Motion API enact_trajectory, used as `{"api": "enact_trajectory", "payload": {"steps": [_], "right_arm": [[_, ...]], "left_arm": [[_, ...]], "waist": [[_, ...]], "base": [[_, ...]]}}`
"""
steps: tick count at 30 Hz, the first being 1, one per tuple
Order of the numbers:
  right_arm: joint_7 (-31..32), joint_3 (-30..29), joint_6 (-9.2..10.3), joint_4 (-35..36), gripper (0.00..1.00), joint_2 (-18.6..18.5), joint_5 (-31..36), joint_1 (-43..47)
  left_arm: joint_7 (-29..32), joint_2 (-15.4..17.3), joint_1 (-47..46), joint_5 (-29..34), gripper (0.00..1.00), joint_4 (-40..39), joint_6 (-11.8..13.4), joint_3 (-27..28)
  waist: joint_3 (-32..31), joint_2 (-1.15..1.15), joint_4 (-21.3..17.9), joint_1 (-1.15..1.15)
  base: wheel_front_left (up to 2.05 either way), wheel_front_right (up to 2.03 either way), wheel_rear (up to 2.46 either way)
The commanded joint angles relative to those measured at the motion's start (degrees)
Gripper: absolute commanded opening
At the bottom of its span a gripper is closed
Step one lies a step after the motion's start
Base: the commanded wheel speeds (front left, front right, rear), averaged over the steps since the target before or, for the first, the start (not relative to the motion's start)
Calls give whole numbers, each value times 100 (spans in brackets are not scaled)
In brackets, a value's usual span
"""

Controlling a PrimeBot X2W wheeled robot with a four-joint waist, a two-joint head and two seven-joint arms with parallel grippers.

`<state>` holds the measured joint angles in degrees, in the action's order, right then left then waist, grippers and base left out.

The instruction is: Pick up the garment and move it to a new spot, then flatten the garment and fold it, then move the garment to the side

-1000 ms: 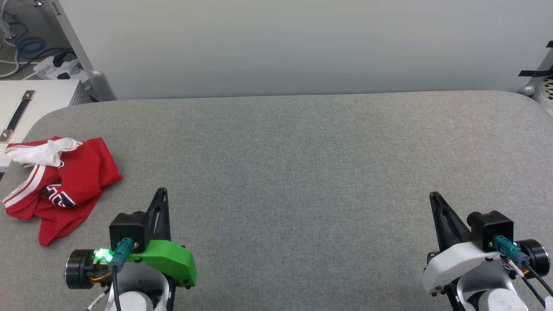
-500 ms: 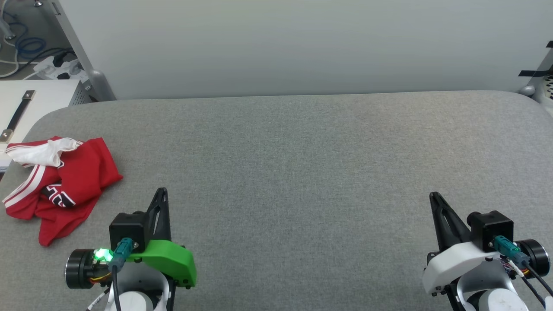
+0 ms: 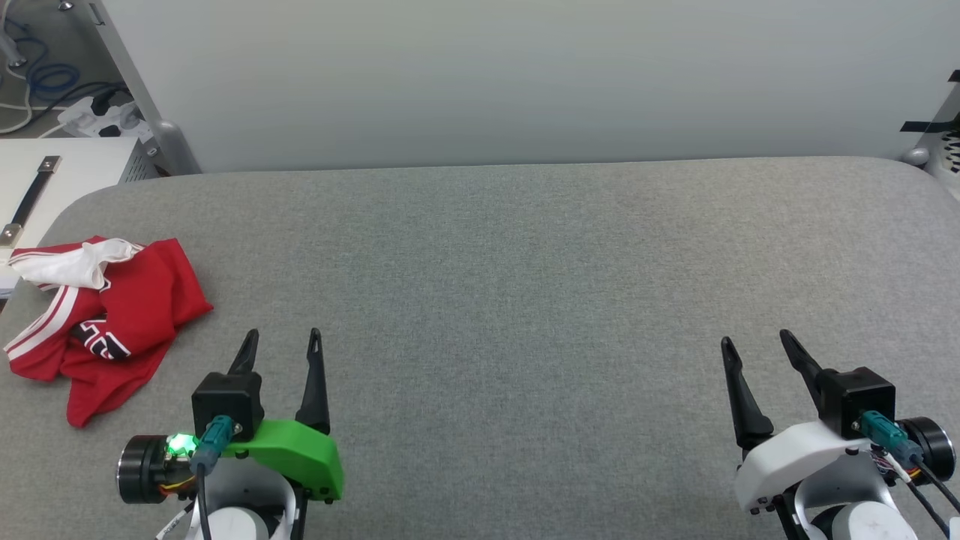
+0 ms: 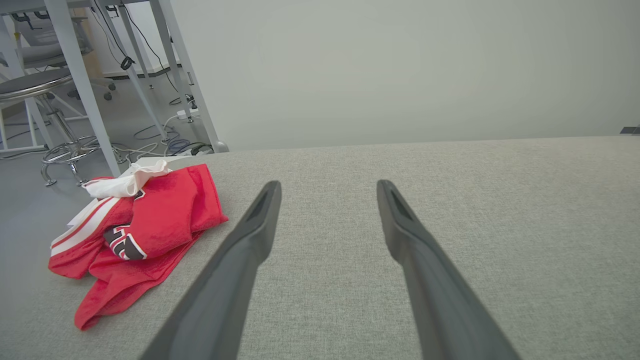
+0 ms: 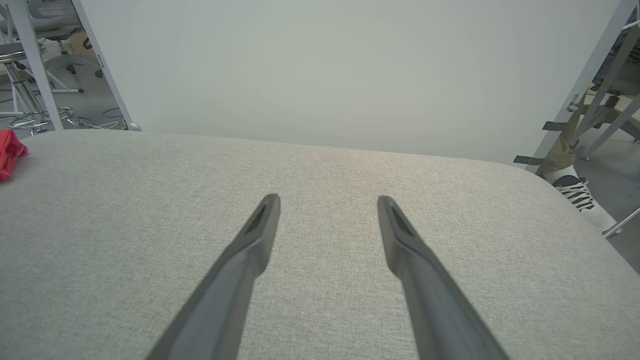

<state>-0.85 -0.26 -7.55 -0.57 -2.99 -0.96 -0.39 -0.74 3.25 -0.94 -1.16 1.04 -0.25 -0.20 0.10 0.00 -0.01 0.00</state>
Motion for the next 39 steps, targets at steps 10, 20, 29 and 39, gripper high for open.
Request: {"api": "enact_trajectory", "payload": {"steps": [10,20,29,39], "right_arm": [[-176,-67,1,-98,100,2,-143,-3],[-296,-61,2,-56,100,3,-284,-14],[-400,-15,2,23,100,4,-320,-17],[-516,-3,3,147,100,5,-402,-12]], "left_arm": [[-171,-6,-15,-142,100,111,12,-74],[-292,-9,-28,-265,100,185,-14,-114],[-397,-12,-37,-344,100,153,-34,-124],[-515,-15,-31,-417,100,35,-81,-151]], "waist": [[16,0,1,0],[30,0,8,0],[49,0,26,0],[66,0,44,0]], "base": [[0,0,0],[0,0,0],[0,0,0],[0,0,0]]}}
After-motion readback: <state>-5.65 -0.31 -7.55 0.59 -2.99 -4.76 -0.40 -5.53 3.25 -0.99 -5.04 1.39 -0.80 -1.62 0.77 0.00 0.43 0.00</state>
